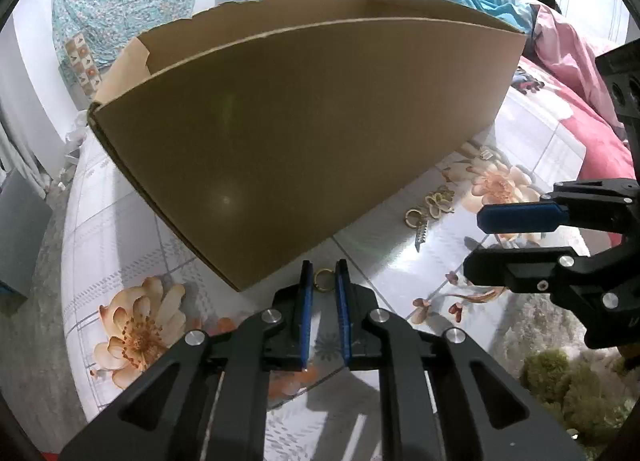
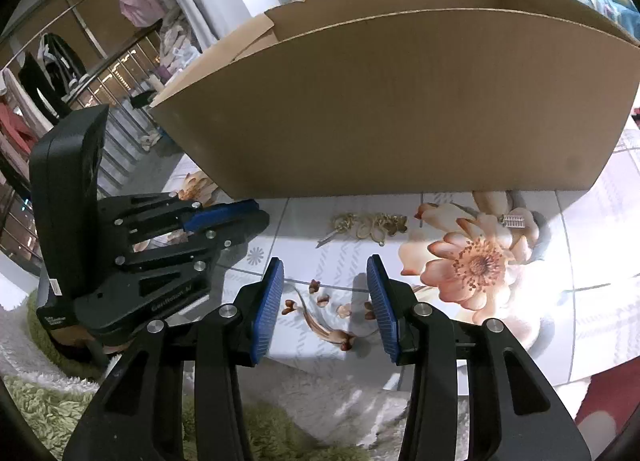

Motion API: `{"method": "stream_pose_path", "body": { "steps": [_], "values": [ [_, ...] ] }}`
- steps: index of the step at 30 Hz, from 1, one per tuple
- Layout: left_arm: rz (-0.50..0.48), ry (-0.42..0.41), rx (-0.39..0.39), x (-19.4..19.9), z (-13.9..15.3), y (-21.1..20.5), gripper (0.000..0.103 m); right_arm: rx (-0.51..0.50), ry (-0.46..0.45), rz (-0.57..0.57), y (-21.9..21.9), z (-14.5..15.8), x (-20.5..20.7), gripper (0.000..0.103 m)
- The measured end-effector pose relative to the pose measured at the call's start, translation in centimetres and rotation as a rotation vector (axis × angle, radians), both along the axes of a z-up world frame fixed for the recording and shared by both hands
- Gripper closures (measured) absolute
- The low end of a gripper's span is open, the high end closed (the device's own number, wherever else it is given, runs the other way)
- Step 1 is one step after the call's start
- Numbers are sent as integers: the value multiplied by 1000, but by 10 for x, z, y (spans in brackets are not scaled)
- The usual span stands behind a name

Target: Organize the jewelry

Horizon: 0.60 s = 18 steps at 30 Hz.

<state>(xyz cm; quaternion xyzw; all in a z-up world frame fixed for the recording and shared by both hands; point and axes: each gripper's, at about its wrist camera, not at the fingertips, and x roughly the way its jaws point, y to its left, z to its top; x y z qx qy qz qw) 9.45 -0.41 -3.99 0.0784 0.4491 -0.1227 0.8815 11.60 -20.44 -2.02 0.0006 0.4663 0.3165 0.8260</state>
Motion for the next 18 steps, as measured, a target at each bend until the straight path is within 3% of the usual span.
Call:
{"method": "stream_pose_path", "body": {
  "steps": [16,18],
  "values": [
    [-8,-30,-43,-9,6,3,92,-78,-104,26,26,5,3,62],
    [-8,-34,-56,-9,7,3,92,-99,-116,38,32,3,4,66]
  ]
}}
